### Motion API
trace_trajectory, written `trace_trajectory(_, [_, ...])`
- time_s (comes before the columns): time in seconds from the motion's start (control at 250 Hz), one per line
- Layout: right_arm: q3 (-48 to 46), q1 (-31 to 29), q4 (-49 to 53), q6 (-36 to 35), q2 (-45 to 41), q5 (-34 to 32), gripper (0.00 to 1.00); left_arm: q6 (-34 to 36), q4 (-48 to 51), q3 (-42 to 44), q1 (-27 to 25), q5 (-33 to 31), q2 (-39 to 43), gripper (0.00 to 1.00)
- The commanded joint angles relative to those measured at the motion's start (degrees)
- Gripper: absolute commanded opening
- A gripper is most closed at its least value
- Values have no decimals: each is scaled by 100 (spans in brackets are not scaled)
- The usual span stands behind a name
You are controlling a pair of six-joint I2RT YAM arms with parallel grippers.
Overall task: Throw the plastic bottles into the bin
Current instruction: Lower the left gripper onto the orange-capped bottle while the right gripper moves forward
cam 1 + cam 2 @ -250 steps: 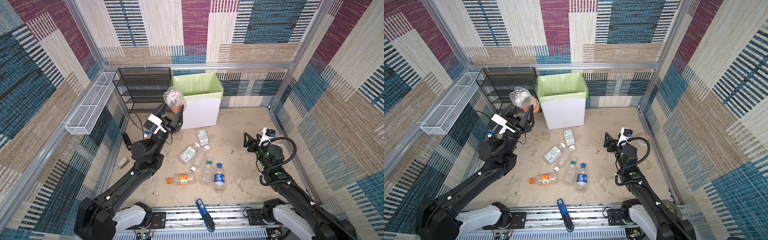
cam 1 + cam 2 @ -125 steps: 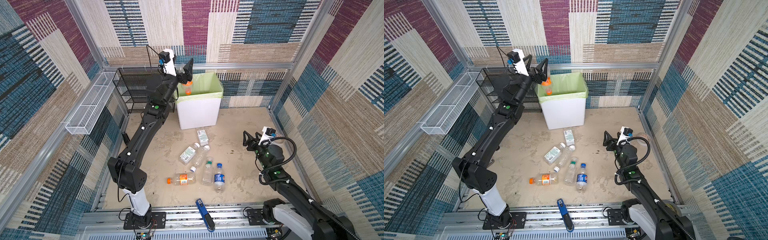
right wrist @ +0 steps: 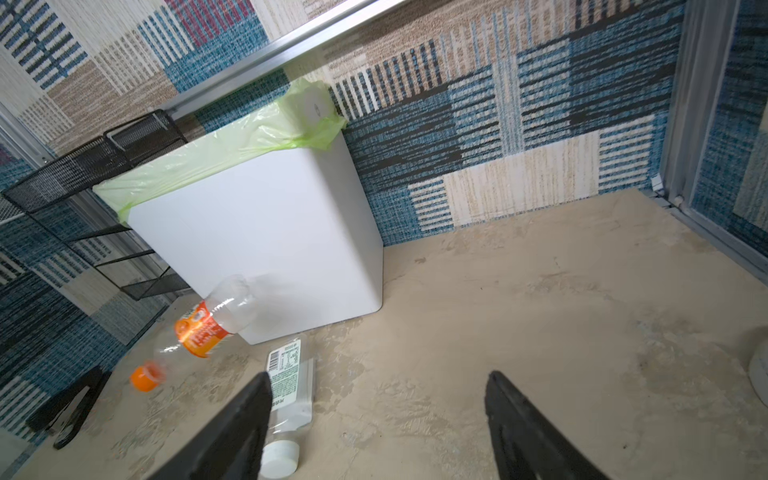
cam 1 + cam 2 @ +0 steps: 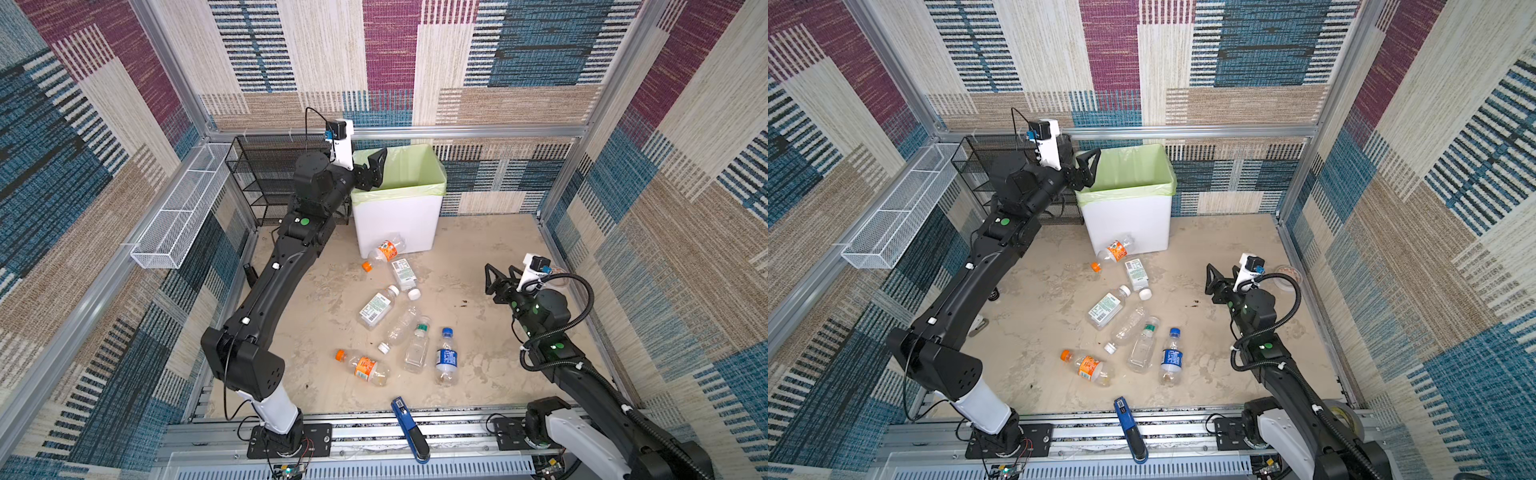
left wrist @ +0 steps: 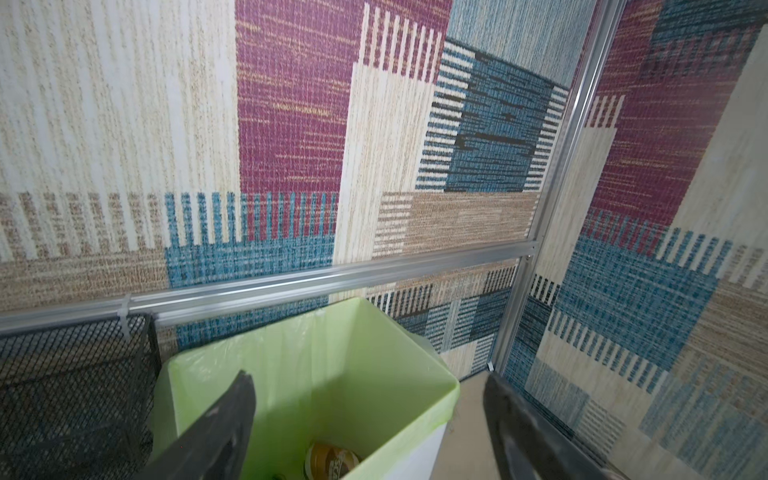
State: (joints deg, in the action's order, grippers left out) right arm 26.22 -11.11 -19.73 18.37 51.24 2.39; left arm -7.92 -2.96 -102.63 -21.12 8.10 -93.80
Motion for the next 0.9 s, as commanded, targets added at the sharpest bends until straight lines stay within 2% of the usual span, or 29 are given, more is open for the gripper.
trace_trajectory(0.0, [262, -5, 1007, -10, 117, 551, 81, -126, 120, 816, 155, -7, 457, 86])
trace_trajectory(0.132, [657, -13, 1726, 9, 467, 1007, 81, -886, -110, 2354, 720, 274, 1135, 85])
trace_trajectory(0.224, [887, -102, 2063, -41, 840, 1276, 82, -1009, -33, 3178, 913, 278, 1479, 84])
trace_trajectory(0.456, [1323, -766, 2455, -190, 1712, 686, 84, -1258, 145, 4595, 1480, -52, 1785, 85])
trace_trajectory(0.54, [1320, -821, 2220, -88, 1856, 754, 85, -1156, 190, 4650, 1709, 10, 1487, 85])
trace_trajectory(0.628, [1377, -852, 2087, -46, 1985, 863, 85, -868, 221, 4506, 1762, 79, 1119, 86])
trace_trajectory(0.684, [1418, -866, 2054, -41, 2044, 852, 85, -926, 276, 4314, 1812, 268, 848, 86])
trace_trajectory(0.764, [1421, -875, 1991, 5, 2074, 816, 85, -1275, 256, 4102, 1822, 574, 509, 85])
trace_trajectory(0.896, [1395, -873, 1890, 126, 2149, 762, 85, -2429, 5, 4069, 1780, 1201, -27, 82])
